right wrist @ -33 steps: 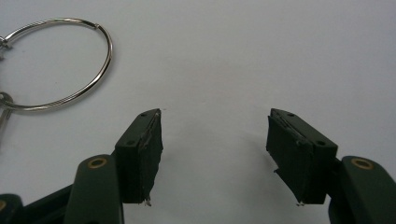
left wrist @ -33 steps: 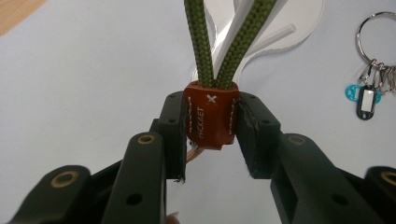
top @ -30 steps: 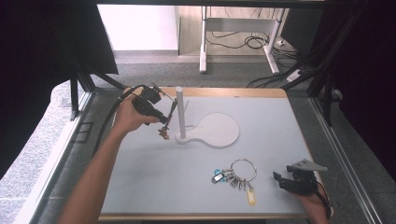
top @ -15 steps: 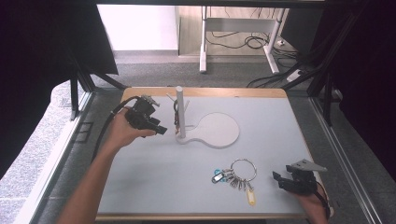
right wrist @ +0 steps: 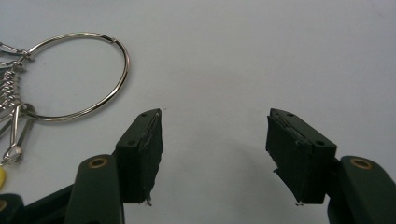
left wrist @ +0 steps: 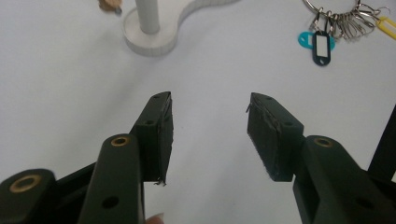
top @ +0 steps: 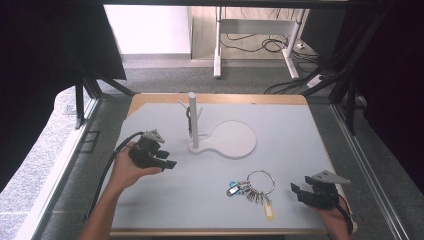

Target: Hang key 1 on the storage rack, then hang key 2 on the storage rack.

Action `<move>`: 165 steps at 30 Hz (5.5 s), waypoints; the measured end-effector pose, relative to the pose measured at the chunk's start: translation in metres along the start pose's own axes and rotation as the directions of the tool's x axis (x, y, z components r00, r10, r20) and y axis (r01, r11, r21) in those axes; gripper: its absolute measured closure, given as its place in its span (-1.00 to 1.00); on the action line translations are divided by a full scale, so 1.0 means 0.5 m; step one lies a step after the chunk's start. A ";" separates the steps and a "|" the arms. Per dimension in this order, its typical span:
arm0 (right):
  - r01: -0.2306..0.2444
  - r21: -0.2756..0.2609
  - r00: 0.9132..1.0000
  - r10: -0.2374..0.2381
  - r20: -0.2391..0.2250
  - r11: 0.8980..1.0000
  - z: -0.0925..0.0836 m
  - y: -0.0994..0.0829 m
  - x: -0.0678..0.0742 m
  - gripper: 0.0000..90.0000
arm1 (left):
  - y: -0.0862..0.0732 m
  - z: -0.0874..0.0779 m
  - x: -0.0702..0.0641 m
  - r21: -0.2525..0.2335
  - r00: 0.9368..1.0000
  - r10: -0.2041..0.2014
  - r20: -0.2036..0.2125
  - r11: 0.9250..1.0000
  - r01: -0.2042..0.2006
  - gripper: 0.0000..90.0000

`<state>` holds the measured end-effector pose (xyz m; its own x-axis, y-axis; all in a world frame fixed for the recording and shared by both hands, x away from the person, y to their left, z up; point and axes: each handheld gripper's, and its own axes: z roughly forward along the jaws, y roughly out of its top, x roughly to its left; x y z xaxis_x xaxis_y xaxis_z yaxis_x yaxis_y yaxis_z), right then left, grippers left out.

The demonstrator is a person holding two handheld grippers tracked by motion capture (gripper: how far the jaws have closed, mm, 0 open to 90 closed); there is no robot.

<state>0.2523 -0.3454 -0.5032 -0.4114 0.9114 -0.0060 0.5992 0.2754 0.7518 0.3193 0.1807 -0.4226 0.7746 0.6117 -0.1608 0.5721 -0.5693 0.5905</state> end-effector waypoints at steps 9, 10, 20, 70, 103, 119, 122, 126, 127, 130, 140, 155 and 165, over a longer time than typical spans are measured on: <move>0.006 0.000 1.000 -0.006 -0.004 1.000 0.000 0.000 0.004 -0.19 | -0.060 0.024 -0.030 -0.020 0.999 -0.029 0.014 0.999 0.030 0.12; 0.006 -0.001 1.000 -0.006 -0.005 1.000 0.000 0.001 0.004 -0.18 | -0.066 0.027 -0.031 -0.019 0.999 -0.032 0.014 0.999 0.033 0.12; 0.009 0.000 1.000 -0.009 -0.013 1.000 0.001 0.003 0.007 -0.18 | -0.114 0.049 -0.031 -0.016 0.997 -0.067 0.026 0.998 0.067 0.14; 0.267 0.352 0.960 -0.216 -0.179 0.897 0.070 0.204 0.128 0.28 | -0.165 0.006 -0.029 -0.026 0.996 -0.091 0.004 0.996 0.091 0.07; 0.366 0.540 0.930 -0.285 -0.231 0.758 0.186 0.230 0.124 0.61 | -0.173 0.013 -0.027 -0.021 0.995 -0.092 0.027 0.995 0.093 0.06; 0.340 0.617 0.939 -0.221 -0.263 0.710 0.205 0.248 0.122 0.85 | -0.173 0.018 -0.028 -0.003 0.996 -0.085 0.033 0.996 0.085 0.05; 0.334 0.619 0.941 -0.215 -0.261 0.711 0.205 0.248 0.122 0.90 | -0.173 0.017 -0.029 -0.003 0.996 -0.085 0.033 0.996 0.085 0.05; 0.333 0.624 0.941 -0.208 -0.266 0.707 0.199 0.246 0.118 0.91 | -0.174 0.015 -0.028 0.003 0.997 -0.074 0.034 0.997 0.074 0.05; 0.332 0.624 0.941 -0.204 -0.270 0.707 0.196 0.246 0.116 0.91 | -0.174 0.015 -0.028 0.003 0.997 -0.074 0.033 0.997 0.074 0.05; 0.316 0.606 0.945 -0.181 -0.274 0.730 0.178 0.249 0.110 0.91 | -0.174 0.015 -0.029 0.001 0.996 -0.078 0.033 0.997 0.078 0.05; 0.330 0.554 0.931 -0.167 -0.325 0.764 0.101 0.267 0.116 0.91 | -0.174 0.011 -0.035 -0.005 0.996 -0.077 0.035 0.997 0.077 0.04; 0.435 0.530 0.874 -0.200 -0.443 0.728 0.041 0.271 0.171 0.87 | -0.174 0.009 -0.036 -0.020 0.996 -0.090 0.027 0.996 0.091 0.04; 0.443 0.539 0.877 -0.220 -0.428 0.716 0.057 0.272 0.189 0.94 | -0.176 0.008 -0.035 -0.027 0.995 -0.094 0.028 0.995 0.095 0.03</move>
<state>0.3147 -0.2132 -0.4206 -0.7863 0.6078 0.1113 0.6174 0.7657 0.1804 0.2567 0.2178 -0.4750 0.7246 0.6468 -0.2378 0.6356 -0.4939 0.5933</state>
